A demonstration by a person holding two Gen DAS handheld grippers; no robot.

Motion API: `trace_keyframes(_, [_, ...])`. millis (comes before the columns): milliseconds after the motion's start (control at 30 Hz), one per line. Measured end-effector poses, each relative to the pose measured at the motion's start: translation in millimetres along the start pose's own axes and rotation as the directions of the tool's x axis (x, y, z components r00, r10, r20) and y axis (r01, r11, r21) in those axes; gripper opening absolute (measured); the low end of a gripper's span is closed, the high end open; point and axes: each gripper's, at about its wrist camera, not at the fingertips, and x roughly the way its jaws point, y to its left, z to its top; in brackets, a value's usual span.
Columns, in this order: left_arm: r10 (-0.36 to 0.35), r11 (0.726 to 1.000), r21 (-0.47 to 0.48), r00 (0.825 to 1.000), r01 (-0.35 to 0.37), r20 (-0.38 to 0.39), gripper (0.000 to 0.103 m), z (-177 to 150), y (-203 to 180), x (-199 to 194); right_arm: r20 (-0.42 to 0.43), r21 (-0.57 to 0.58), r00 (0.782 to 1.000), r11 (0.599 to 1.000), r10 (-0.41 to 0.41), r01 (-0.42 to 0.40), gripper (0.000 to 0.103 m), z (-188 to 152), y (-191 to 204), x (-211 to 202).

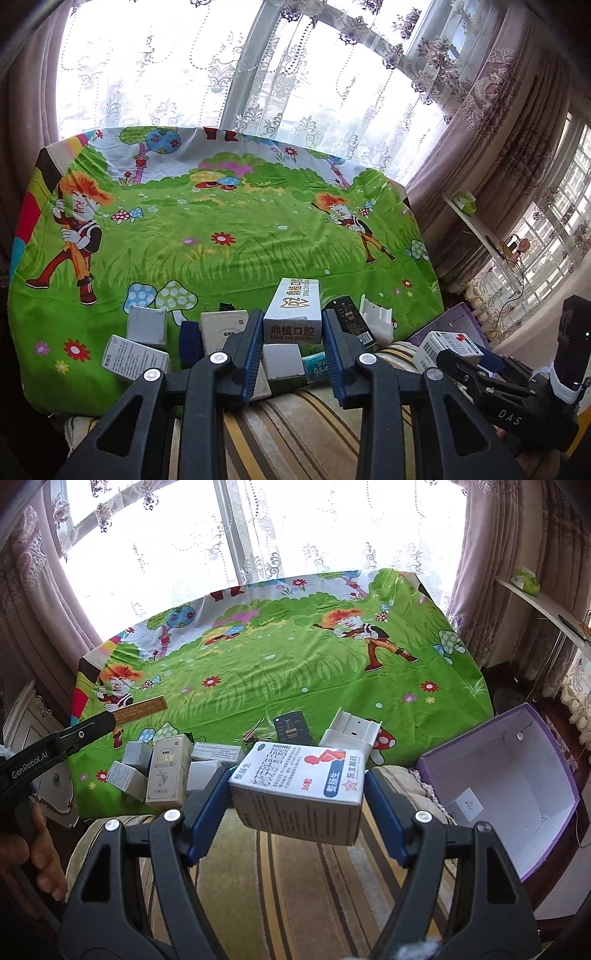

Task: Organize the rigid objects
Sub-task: 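Carry both boxes over the purple-rimmed storage box and open both tools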

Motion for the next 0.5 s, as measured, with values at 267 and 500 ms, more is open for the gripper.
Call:
trace_keyframes(267, [-0.139,0.99,0.028,0.988,0.142,-0.07,0.033,-21.0,-58.2,14.7,-0.02,0.083,0.998,0.994,-0.062,0.064,0.076,-5.8,-59.2,-6.2])
trace_keyframes(500, [-0.249,0.966,0.027,0.957,0.256,-0.146,0.033,-41.2,-104.0,32.2,-0.032,0.162,0.992,0.979,-0.121,0.124,0.076,-9.2,-110.3,-13.3])
